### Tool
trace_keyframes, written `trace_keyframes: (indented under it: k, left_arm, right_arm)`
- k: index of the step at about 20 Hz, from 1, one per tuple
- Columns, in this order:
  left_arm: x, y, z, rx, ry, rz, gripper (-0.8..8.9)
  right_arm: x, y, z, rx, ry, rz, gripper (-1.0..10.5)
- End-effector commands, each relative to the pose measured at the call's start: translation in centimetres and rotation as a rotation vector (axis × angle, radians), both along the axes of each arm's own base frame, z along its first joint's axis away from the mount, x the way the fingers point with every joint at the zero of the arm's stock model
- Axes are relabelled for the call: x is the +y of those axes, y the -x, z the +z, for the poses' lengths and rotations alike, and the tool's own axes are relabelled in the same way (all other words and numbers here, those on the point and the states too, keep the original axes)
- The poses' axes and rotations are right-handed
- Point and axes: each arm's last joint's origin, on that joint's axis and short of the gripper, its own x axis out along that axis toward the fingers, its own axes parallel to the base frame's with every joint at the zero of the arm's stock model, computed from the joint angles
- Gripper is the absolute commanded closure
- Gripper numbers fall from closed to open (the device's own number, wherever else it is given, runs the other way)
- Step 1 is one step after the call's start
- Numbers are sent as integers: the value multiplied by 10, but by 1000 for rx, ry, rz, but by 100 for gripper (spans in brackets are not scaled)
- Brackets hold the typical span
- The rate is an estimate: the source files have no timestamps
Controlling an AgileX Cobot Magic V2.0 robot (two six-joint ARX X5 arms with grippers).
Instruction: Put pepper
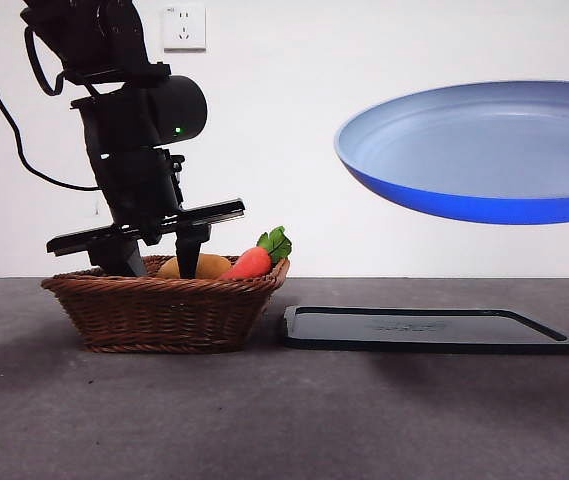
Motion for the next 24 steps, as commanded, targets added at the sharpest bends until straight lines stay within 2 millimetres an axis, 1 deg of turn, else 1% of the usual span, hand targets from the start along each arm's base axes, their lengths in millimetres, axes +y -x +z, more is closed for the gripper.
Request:
trace_keyframes:
  k: [1,6,8,9,11,13,14,15,16,17,19,20,22,24]
  left_arm:
    - [-5,-1,-3,24,16,-11,679]
    - [-1,6,31,-62,54,-11,691]
    - [1,11,47,-99,78,-16,691]
    - [1,16,58,-116,107,-38,691]
    - [-2,29,84,-172,176,-104,691]
    - [-5,47,112,-244,236,-204,691]
    - [-7,57,124,-272,262,-262,690]
    - [-14,67,132,-284,291,-326,690]
    - [-26,76,133,-277,301,-393,690]
    - [-38,85,129,-267,274,-462,690]
    - [-68,101,117,-276,179,-573,690]
    - [-80,105,111,-290,135,-587,690]
    - [-99,110,99,-284,121,-646,690]
    - [-108,110,85,-256,96,-683,690]
  right_arm:
    - [0,-2,5,-24,-7,2,941]
    - [1,-2,4,-23,-7,2,941]
    - [1,-3,4,-21,-7,1,941]
    - [1,-6,3,-16,-9,-2,941]
    - [2,-18,-5,39,-28,-30,941]
    - [5,-36,-21,129,-47,-49,941]
    - [7,-46,-29,171,-87,-37,941]
    - [10,-56,-37,209,-141,-42,941]
    - [12,-66,-44,235,-188,-53,941]
    - [15,-73,-49,260,-226,-62,941]
    - [21,-80,-60,312,-238,-77,941]
    - [23,-81,-62,329,-242,-75,941]
    - [28,-80,-63,342,-256,-58,941]
    - [29,-80,-63,347,-253,-57,941]
